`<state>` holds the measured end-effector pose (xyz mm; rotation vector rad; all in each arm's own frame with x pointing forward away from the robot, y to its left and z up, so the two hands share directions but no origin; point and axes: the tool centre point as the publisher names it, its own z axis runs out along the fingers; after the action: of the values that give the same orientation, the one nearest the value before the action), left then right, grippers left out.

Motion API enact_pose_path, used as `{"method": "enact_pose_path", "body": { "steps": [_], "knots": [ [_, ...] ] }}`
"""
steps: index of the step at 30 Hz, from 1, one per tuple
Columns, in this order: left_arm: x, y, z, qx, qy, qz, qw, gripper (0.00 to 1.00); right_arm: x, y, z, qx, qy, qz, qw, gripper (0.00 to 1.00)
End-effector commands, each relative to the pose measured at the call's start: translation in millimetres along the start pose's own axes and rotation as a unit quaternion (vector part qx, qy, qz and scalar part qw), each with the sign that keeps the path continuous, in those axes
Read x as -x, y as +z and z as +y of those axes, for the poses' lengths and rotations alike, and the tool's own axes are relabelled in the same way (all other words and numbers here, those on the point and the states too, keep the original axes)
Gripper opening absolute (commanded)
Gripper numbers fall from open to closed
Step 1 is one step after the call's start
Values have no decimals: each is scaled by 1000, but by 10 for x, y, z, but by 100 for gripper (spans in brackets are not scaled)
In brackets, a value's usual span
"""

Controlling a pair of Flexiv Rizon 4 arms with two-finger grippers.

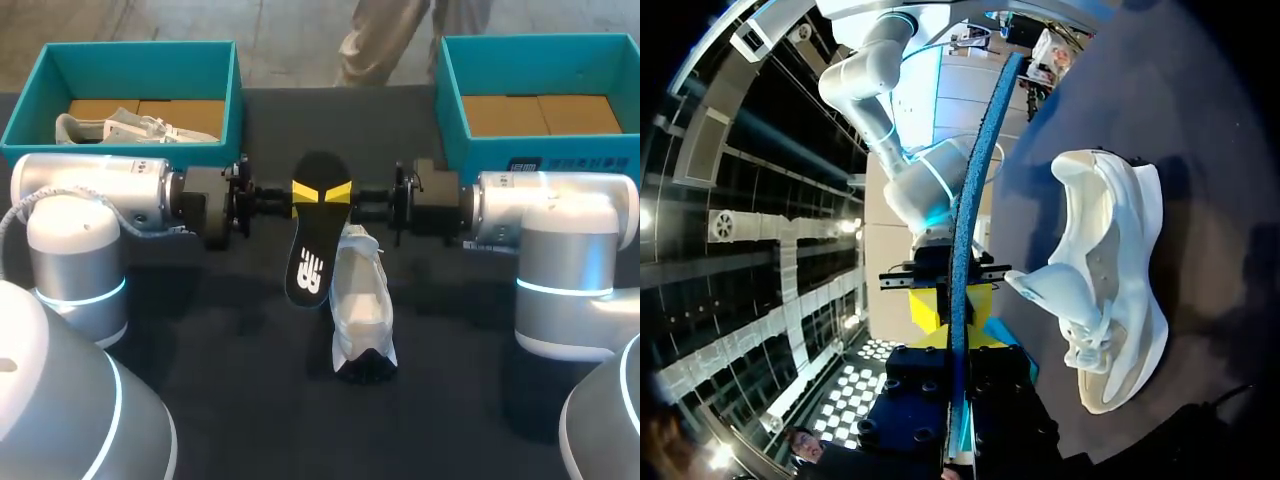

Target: Take the shoe out of the shoebox, open the shoe tongue, remove and reinsert the insole, then place the shoe into the shoebox

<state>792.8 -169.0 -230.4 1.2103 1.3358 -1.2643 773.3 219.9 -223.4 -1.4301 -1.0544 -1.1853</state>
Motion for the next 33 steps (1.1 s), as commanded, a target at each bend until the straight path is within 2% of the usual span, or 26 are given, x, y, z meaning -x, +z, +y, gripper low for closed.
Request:
{"method": "enact_pose_path", "body": {
  "steps": [1,11,21,26,33],
  "knots": [
    [31,-13,-29,3,-2,1,1000,0,-37,-53,-26,7,2,-7,1000,100],
    [92,-112,-176,-2,-37,8,999,0,-58,-367,-80,32,9,-44,998,100],
    [121,-205,-317,-21,-98,27,995,0,36,-790,-294,69,18,-85,994,100],
    [164,-248,-389,-28,-131,40,990,0,50,-934,-373,90,20,-118,989,100],
    [177,-271,-502,-34,-157,61,985,0,82,-1091,-523,95,27,-144,985,100]
  ]
}}
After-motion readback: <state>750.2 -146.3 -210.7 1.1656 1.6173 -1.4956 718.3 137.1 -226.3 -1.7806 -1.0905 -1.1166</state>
